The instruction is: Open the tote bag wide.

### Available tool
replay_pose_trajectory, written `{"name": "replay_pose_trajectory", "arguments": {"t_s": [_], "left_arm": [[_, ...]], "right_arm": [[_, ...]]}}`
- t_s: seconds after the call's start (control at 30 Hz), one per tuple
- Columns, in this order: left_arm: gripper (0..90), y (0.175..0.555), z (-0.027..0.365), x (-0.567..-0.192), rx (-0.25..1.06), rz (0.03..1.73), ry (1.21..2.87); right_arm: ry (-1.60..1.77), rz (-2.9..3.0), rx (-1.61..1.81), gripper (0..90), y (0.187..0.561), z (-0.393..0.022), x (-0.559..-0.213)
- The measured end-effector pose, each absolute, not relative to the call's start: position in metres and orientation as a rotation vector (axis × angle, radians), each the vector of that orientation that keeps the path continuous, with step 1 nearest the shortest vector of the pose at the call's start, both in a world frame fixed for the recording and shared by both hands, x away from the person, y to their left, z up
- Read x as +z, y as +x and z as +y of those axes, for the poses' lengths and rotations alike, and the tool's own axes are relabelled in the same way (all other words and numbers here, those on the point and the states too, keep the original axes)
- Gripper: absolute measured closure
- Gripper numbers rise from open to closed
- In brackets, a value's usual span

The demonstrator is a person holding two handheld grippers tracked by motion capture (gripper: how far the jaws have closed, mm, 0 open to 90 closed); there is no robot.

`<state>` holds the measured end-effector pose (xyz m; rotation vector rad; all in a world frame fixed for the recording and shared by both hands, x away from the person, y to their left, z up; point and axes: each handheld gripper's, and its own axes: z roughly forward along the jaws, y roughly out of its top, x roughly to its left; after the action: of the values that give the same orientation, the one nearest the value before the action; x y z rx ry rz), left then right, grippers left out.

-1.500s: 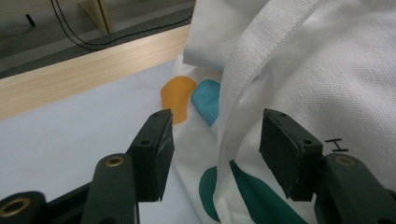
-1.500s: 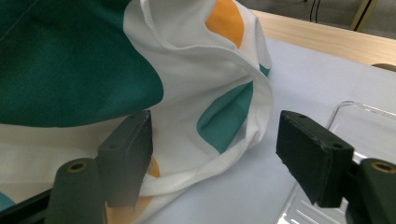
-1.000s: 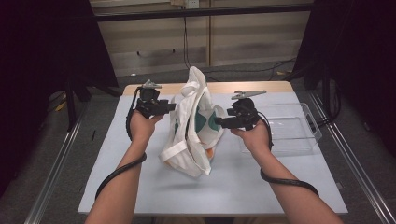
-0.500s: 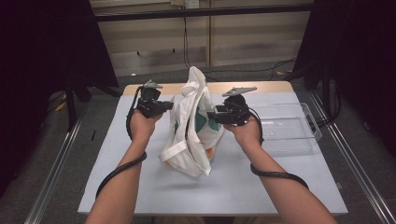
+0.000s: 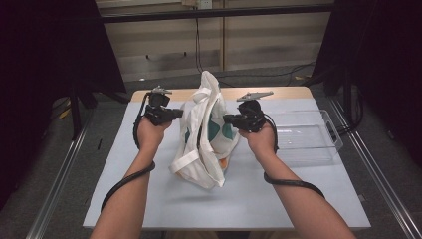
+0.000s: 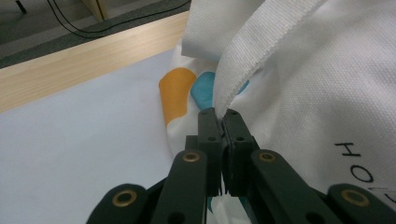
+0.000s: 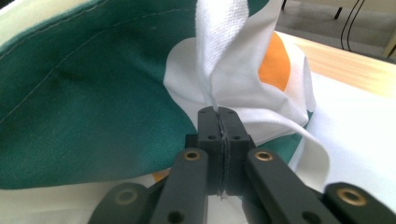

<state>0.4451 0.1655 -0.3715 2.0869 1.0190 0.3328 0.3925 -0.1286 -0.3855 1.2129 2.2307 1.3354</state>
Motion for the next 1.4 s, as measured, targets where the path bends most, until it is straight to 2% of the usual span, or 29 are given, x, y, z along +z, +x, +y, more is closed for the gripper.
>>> {"name": "replay_pose_trajectory", "arguments": {"t_s": [0.47, 1.23, 1.33, 1.4], "left_arm": [[87.9, 0.442, 0.193, -0.389, 0.337, 1.156, 2.05], [87.5, 0.437, 0.225, -0.421, 0.343, 1.215, 2.056], [87.3, 0.437, 0.221, -0.42, 0.343, 1.215, 2.037], [87.3, 0.437, 0.218, -0.418, 0.345, 1.202, 2.041]], "right_arm": [[1.345, 2.229, 1.296, 89.3, 0.39, -0.154, -0.398], [1.414, 2.22, 1.251, 90.0, 0.386, -0.167, -0.411], [1.402, 2.222, 1.261, 86.7, 0.386, -0.164, -0.408], [1.388, 2.221, 1.285, 78.1, 0.386, -0.161, -0.406]]}}
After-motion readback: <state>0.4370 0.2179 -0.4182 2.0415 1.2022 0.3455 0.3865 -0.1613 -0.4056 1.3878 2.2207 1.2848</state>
